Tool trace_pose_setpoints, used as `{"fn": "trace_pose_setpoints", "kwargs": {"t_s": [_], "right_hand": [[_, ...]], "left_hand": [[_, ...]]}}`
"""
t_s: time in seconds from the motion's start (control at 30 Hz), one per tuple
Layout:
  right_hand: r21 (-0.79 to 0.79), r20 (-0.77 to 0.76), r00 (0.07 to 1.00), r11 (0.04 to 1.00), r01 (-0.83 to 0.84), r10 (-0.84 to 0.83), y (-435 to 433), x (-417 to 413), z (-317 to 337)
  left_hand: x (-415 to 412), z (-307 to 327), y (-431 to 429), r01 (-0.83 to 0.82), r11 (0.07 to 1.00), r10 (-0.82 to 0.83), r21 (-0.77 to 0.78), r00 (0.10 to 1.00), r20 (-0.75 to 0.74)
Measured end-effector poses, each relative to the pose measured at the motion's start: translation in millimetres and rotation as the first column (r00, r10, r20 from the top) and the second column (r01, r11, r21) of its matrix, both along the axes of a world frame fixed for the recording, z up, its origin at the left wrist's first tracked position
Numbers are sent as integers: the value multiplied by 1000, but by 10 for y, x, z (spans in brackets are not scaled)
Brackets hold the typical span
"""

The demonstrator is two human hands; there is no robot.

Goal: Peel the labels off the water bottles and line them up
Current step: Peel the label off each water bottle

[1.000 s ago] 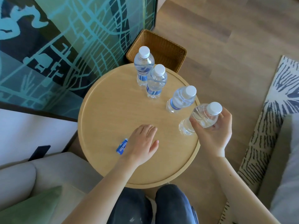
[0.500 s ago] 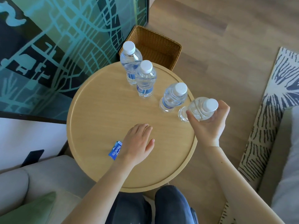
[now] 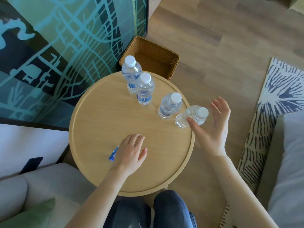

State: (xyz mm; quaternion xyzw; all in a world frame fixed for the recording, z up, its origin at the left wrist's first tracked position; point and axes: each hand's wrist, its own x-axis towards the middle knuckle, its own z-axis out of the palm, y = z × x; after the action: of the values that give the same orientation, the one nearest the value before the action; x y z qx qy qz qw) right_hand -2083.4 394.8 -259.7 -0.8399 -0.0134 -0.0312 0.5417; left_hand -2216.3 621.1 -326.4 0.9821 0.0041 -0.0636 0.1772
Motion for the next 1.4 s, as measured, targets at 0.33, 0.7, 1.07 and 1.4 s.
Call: {"fn": "trace_pose_setpoints", "kwargs": {"t_s": [0.33,0.7,1.07,1.4], "right_hand": [[-443,-61,916,812,-380,396,521,355,735],[-648,-408,826,513,-562,389,723,644,379],[-612,-432,846,588,-529,312,738,729,274],[-473,-361,862,726,-498,356,763,624,462]], "left_hand": [[70,498,185,-47,999,47,-4,998,40],[20,496,177,2,1000,-2,-11,999,38],[-19,421,156,-9,1000,9,-11,1000,20],[-25,568,182,-4,1000,4,0,999,48]]}}
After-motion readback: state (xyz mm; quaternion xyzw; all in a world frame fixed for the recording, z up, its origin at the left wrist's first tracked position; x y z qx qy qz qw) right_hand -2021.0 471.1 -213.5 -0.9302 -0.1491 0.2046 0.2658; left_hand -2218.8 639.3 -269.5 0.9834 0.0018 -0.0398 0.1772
